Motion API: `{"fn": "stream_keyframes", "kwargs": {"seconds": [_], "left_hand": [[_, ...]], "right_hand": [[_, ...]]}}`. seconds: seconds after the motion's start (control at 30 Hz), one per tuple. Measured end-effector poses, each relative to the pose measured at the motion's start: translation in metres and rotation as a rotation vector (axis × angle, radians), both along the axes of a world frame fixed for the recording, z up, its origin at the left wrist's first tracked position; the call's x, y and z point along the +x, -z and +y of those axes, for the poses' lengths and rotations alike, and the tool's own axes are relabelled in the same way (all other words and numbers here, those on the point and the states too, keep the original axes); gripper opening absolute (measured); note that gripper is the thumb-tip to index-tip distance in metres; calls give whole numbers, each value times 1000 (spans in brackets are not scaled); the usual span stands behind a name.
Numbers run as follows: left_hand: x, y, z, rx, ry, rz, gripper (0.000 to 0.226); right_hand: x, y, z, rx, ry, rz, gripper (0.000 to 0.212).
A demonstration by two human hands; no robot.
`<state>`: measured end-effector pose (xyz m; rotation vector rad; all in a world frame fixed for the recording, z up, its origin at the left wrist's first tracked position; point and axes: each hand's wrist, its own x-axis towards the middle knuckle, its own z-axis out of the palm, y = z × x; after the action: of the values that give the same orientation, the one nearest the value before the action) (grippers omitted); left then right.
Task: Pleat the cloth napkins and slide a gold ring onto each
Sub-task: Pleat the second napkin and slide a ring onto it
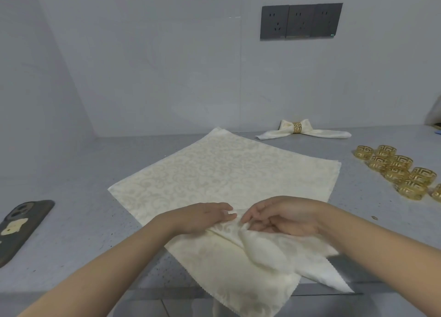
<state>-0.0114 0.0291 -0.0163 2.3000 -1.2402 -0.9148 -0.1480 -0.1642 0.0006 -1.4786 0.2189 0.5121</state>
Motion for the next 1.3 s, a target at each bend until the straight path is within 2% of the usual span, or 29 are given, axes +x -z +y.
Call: {"fn": "stream_keyframes", "kwargs": {"seconds": [0.1,0.27,0.37,0.47,0.53,0.6,0.67,0.77,0.83,0.87,0.93,1.0,1.13,1.23,1.3], "left_hand": [[-2,-1,-1,26,44,-40,56],[-4,-3,-1,31,56,-43,56],[-4,3,0,42,120,-148,55],[-3,15,4,27,170,-301,76],[-3,20,5,-3,161,-315,82],[-5,22,5,-32,150,-317,81],[-6,23,4,-44,157,-320,80],[-6,25,6,-39,172,-317,78],[-7,26,7,-34,156,-297,77],[-8,26,8,-30,137,-279,80],[-11,24,8,-18,92,-230,89],[-14,19,8,-12,58,-158,90],[-18,14,11,-116,47,-151,74],[-26,13,14,-219,39,-282,62],[-32,12,14,-235,59,-364,63]], "right_hand": [[0,0,5,-32,11,3,27],[-5,6,18,-65,-24,-2,30],[-9,11,26,-330,-19,-140,27],[-11,20,35,-630,39,-322,25],[-8,28,38,-848,98,-450,22],[-4,35,36,-1105,66,-572,18],[0,39,32,-1255,24,-674,17],[6,42,26,-1294,-38,-682,19],[8,44,26,-1232,-29,-687,12],[9,45,26,-1162,7,-678,5],[8,48,28,-1004,136,-640,19],[6,50,29,-945,258,-607,23],[6,61,36,-1192,252,-682,7],[8,64,39,-1232,277,-683,8],[9,65,38,-1248,280,-682,9]]}}
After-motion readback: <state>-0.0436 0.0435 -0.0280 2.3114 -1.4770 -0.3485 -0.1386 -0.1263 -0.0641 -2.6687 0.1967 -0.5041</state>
